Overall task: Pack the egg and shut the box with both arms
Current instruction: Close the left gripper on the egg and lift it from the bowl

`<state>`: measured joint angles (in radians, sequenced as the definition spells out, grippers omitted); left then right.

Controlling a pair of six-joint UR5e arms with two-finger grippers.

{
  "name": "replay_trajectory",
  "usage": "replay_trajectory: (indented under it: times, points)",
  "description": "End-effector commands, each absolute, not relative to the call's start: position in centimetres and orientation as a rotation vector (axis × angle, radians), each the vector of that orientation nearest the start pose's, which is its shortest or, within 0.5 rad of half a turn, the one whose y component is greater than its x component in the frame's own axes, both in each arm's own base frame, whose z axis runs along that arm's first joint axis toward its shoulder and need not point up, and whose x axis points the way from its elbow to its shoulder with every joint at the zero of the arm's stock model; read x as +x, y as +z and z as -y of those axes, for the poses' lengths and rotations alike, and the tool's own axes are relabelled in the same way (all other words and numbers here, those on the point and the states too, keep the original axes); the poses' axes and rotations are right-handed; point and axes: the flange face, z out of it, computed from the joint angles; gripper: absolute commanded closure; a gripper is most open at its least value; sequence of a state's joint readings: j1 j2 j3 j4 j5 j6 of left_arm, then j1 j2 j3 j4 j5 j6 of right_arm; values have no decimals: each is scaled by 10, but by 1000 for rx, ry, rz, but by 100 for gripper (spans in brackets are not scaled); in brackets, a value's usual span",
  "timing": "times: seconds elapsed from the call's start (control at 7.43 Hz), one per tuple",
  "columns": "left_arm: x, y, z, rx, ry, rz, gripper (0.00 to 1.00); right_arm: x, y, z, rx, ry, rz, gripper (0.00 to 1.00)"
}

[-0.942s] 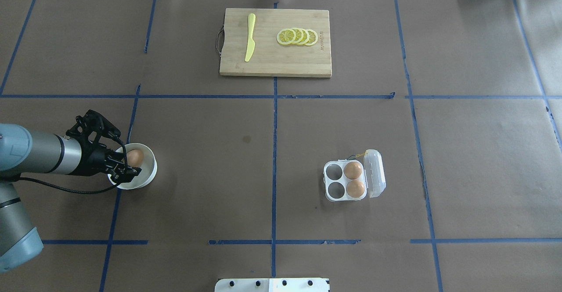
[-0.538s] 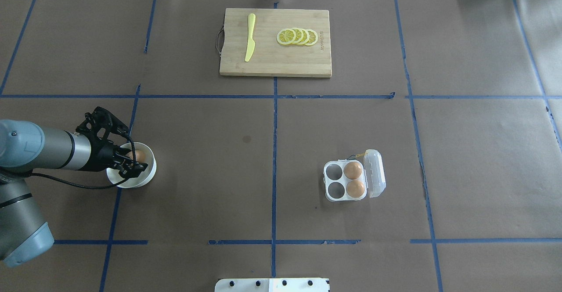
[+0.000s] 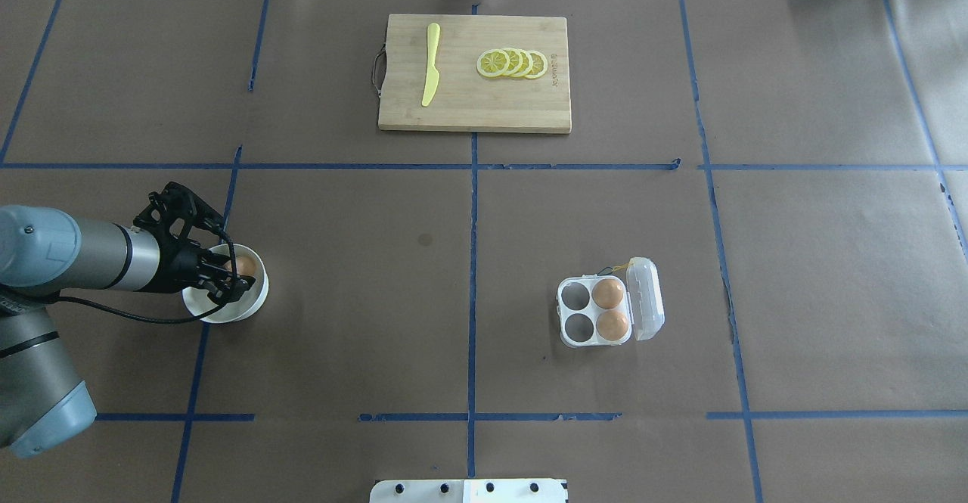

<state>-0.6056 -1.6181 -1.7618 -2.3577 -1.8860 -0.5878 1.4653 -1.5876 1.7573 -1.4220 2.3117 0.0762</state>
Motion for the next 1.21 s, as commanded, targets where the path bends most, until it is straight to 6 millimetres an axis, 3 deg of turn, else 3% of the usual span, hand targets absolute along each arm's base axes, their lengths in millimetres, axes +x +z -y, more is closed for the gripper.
replay_trajectory:
  times: [0.0, 0.27, 0.54, 0.67, 0.81, 1.08]
  points:
    - [372, 449, 386, 546, 502, -939, 97, 14, 560, 501, 237, -144, 759, 0]
    - [350, 435, 379, 578, 509, -953, 100, 14, 560, 501, 237, -146, 759, 0]
    - [307, 406, 393, 724, 553, -928, 100, 14, 560, 501, 237, -144, 759, 0]
    - [304, 384, 393, 810, 557, -979, 100, 14, 560, 501, 237, -144, 759, 0]
    - [314, 357, 400, 909, 571, -1051, 100, 14, 559, 501, 239, -144, 760, 0]
    - [349, 295, 423, 1005, 586, -1124, 100, 14, 561, 500, 235, -144, 759, 0]
